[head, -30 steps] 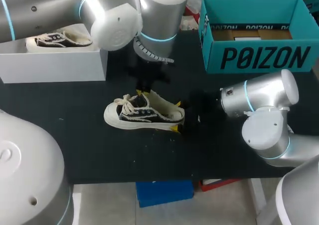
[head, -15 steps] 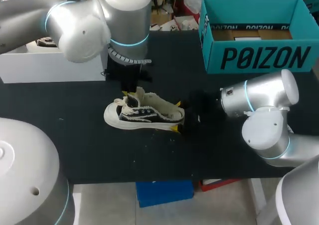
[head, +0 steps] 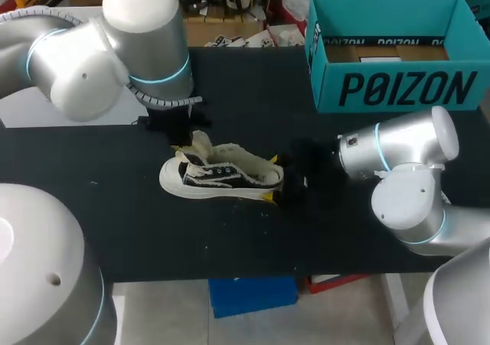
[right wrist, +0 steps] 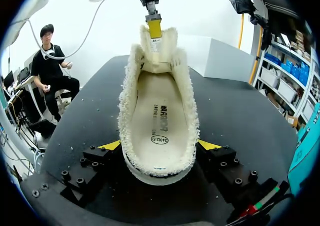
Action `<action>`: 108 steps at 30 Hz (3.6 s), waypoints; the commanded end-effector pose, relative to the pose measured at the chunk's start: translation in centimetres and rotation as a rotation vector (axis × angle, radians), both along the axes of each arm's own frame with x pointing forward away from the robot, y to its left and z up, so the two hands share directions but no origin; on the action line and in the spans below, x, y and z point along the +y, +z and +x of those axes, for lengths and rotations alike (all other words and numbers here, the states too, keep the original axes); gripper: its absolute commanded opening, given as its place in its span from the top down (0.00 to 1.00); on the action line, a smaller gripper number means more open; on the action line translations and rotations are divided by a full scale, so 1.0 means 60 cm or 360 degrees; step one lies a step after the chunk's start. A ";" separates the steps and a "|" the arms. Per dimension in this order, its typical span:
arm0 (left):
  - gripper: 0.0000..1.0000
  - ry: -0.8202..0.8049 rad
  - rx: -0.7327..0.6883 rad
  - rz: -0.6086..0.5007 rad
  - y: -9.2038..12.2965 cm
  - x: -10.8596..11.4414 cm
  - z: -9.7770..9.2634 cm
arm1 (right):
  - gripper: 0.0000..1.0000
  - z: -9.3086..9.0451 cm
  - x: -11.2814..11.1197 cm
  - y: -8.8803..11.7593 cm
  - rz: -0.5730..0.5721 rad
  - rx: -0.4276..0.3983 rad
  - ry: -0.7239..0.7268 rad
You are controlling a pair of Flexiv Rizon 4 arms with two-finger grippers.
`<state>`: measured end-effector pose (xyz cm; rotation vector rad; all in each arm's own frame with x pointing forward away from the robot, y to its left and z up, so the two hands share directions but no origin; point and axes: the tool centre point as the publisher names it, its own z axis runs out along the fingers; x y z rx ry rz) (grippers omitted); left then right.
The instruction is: Take the shoe out of the shoebox, open the shoe tongue, remove and reinsert the insole, then place the shoe into the shoebox
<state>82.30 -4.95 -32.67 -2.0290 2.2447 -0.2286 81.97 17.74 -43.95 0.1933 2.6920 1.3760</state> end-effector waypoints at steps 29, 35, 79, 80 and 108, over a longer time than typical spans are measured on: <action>0.00 -0.0062 0.0057 -0.0108 -0.025 0.021 0.010 | 1.00 0.001 0.002 -0.006 -0.0004 0.0001 -0.0005; 0.00 -0.0404 0.0043 -0.0268 0.019 0.003 0.023 | 1.00 0.001 0.002 -0.006 -0.0004 0.0001 -0.0005; 1.00 -0.2617 0.0578 -0.0473 0.024 -0.139 0.008 | 1.00 0.001 0.002 -0.006 -0.0004 0.0001 -0.0005; 1.00 -0.2631 0.0552 -0.0489 0.021 -0.137 0.008 | 1.00 0.001 0.002 -0.006 -0.0004 0.0001 -0.0005; 1.00 -0.2709 0.0490 -0.0475 -0.046 -0.139 0.004 | 1.00 0.001 0.002 -0.006 -0.0004 0.0001 -0.0005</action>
